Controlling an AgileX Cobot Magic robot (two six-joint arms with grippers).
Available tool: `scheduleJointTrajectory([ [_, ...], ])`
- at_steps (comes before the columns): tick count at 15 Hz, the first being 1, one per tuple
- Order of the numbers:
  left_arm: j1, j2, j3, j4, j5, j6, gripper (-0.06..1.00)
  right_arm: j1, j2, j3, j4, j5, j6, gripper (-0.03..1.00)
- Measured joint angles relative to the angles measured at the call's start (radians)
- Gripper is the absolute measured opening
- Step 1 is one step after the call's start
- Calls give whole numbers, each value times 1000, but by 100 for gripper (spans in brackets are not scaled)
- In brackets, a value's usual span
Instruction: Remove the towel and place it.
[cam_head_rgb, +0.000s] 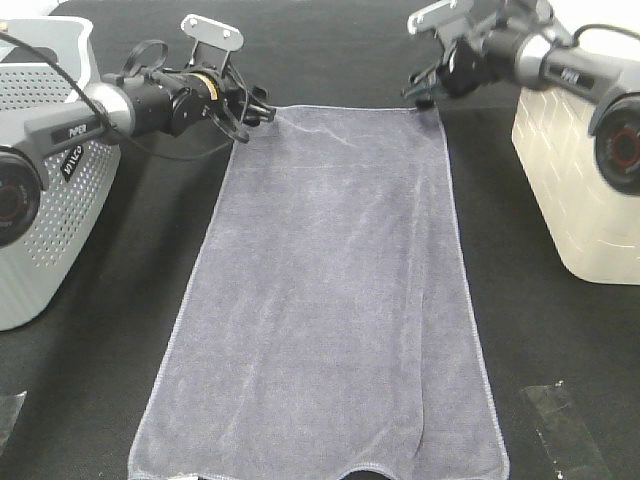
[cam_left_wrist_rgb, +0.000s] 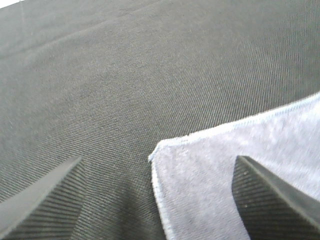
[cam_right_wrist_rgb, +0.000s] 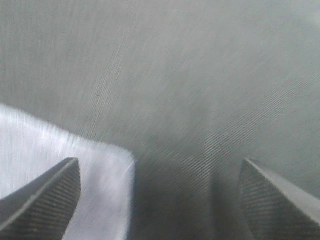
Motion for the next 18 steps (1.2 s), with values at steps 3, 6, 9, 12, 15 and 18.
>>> scheduleJointTrajectory([
  [3,0,-82,0,-5,22,-11,77,0,-77,0,71,9,0,81],
  [6,0,-167,0,-30,133,-11,77,1,-164,0,162,64,0,81],
  [9,-16,-260,0,-43,316,-11,77,1,-267,0,310,153,-57,81],
  [12,-44,-368,0,-56,556,-9,76,3,-369,0,480,322,-212,81],
  [15,-59,-481,0,-74,836,-4,76,4,-464,0,542,560,-279,81],
  [18,-64,-589,-1,-76,1062,52,76,4,-541,-1,527,767,-287,81],
])
